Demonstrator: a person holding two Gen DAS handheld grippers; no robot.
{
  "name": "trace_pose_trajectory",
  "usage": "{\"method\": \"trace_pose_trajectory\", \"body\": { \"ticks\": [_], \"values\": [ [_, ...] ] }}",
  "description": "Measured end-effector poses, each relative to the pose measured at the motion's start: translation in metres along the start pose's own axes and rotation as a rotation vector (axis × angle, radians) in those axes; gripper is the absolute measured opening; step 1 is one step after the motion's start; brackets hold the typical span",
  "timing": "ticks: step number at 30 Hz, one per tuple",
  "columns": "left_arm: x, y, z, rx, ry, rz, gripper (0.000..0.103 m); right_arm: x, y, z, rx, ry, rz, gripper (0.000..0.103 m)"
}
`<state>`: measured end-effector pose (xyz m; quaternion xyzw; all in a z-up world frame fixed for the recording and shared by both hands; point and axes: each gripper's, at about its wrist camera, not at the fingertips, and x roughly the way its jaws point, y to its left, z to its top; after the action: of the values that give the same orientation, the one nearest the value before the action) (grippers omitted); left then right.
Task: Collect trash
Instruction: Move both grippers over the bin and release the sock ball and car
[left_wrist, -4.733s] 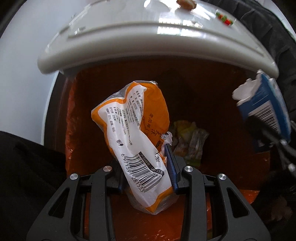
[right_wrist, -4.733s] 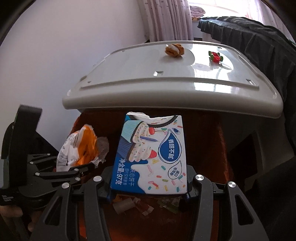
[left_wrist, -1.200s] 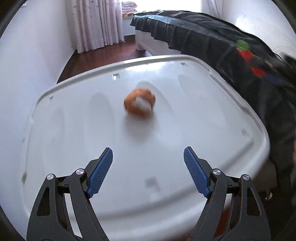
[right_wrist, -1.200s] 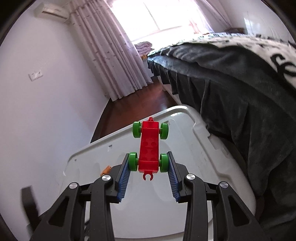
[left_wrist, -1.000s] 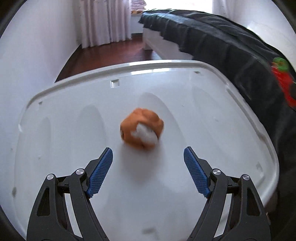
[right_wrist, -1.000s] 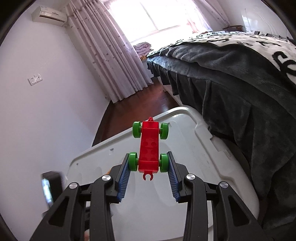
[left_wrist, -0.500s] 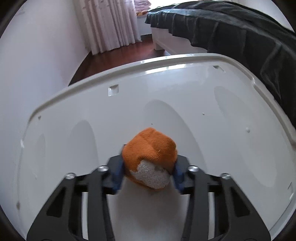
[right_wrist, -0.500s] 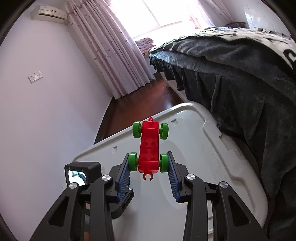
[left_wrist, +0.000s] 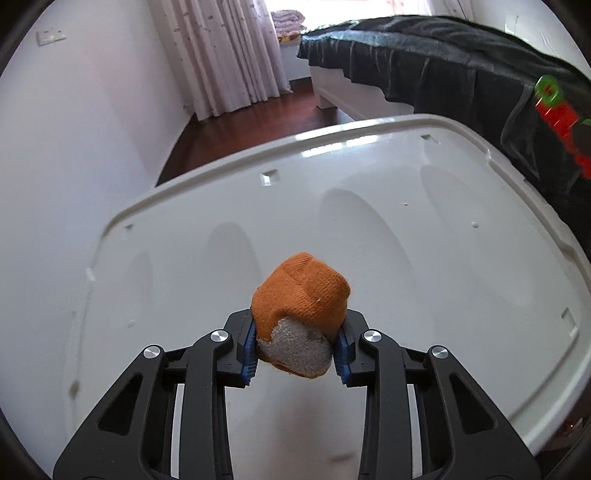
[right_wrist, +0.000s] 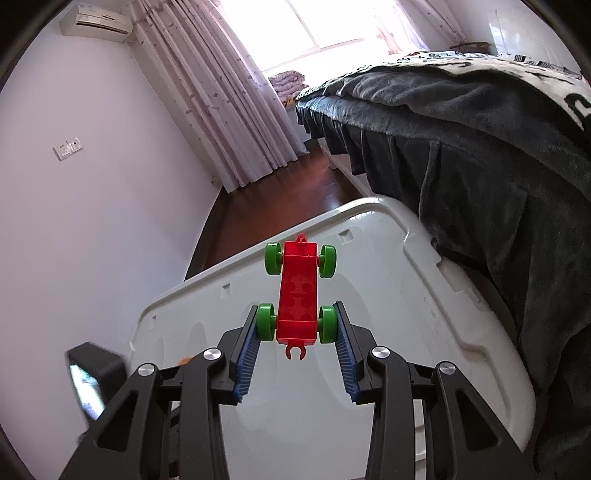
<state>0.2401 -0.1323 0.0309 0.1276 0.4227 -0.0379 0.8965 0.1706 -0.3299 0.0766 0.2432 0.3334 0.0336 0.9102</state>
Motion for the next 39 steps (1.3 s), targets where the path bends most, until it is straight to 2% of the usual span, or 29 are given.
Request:
{"method": "trace_pose_trajectory", "body": {
  "ticks": [6,12,17,22,29,33,39],
  "values": [
    [-0.046,0.023,-0.01,-0.038,-0.028,0.006,0.031,-0.001,0.01,-0.014,-0.053,0.023,0.017,0.038],
    [-0.101,0.041,-0.042,-0.087,-0.049,-0.039,0.031,-0.019,0.026,-0.042,-0.158,0.039,0.059,0.038],
    [-0.129,0.051,-0.09,-0.139,-0.015,-0.08,0.031,-0.056,0.041,-0.083,-0.27,0.006,0.08,0.038],
    [-0.145,0.054,-0.136,-0.156,-0.005,-0.074,0.031,-0.09,0.053,-0.133,-0.35,0.002,0.101,0.038],
    [-0.153,0.053,-0.194,-0.187,0.089,-0.091,0.031,-0.12,0.068,-0.215,-0.423,0.116,0.134,0.038],
    [-0.148,0.05,-0.222,-0.234,0.168,-0.115,0.031,-0.126,0.073,-0.246,-0.414,0.177,0.144,0.038],
    [-0.115,0.041,-0.257,-0.223,0.304,-0.124,0.031,-0.114,0.081,-0.277,-0.454,0.283,0.109,0.038]
  ]
}}
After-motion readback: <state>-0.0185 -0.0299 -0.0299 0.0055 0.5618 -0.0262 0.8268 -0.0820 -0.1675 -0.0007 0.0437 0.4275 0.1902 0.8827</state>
